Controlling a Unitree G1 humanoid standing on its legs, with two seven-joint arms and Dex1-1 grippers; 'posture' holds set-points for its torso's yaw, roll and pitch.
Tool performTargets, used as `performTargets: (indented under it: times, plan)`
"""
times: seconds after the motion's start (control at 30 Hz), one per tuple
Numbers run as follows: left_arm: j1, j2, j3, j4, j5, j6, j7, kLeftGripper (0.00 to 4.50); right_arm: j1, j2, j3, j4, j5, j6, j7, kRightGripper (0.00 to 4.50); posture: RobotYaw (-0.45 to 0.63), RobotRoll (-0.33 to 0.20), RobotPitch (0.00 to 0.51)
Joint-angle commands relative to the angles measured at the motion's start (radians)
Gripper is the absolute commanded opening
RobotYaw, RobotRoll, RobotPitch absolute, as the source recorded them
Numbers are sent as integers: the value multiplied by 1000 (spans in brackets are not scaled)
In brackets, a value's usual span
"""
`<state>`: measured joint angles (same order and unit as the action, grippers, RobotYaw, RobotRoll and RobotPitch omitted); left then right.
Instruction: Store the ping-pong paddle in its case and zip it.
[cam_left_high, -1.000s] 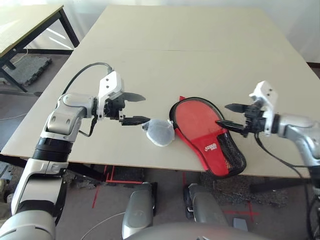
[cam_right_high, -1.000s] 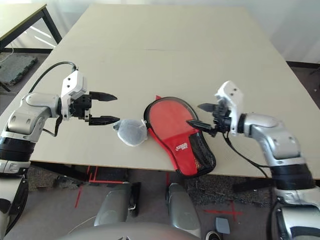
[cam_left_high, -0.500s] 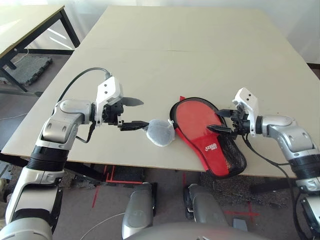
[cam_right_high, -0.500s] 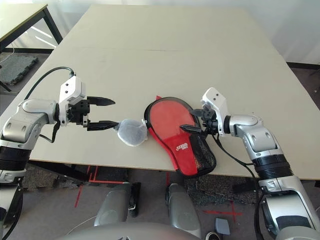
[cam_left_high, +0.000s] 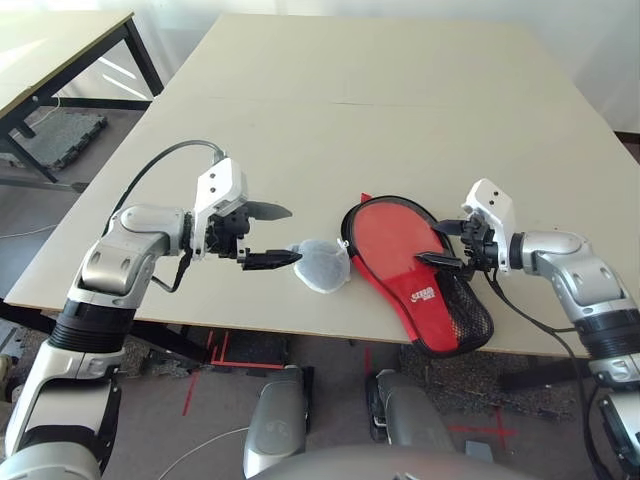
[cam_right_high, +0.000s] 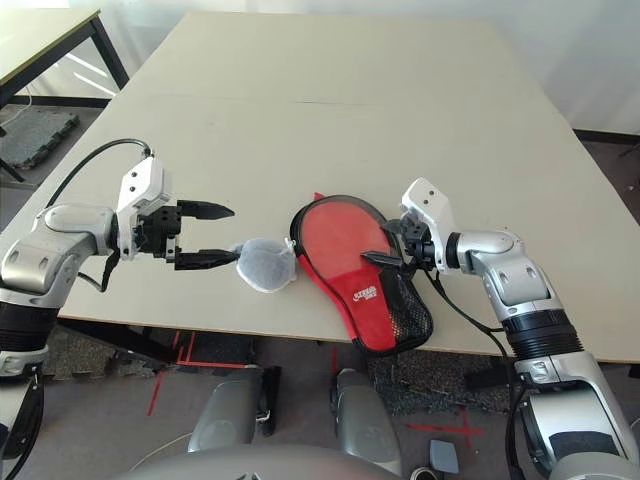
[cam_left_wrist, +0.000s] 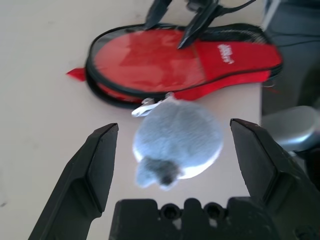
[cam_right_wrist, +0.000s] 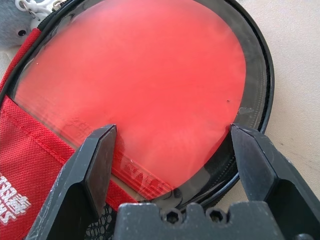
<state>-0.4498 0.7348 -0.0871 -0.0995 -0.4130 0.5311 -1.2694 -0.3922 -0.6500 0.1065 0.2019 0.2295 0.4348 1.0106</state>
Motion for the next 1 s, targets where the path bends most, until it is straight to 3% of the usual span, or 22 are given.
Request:
performTargets:
  times: [0.03, 0.33, 0.47, 0.7, 0.8, 1.0]
  plan:
    - [20, -20, -71, -8, 59, -28, 39, 4500, 22, 9, 24, 20, -12, 21, 5, 4467, 180, 0, 102]
    - [-16, -57, -211, 101, 244, -129, 118, 4500, 23, 18, 16, 7, -3, 36, 3, 4467, 175, 0, 110]
    - [-58, -51, -256, 169, 313, -198, 98, 3560, 26, 23, 14, -2, -2, 41, 1, 4500, 170, 0, 112]
    - [-117, -74, -262, 258, 341, -237, 90, 869, 36, 26, 13, -4, -7, 38, -4, 4500, 161, 0, 114]
    - [-135, -87, -254, 285, 353, -234, 112, 46, 43, 29, 19, -7, -12, 36, -10, 4500, 159, 0, 115]
    - [-193, -99, -249, 365, 395, -260, 134, 8, 55, 29, 45, -7, -40, 18, -12, 4500, 159, 0, 115]
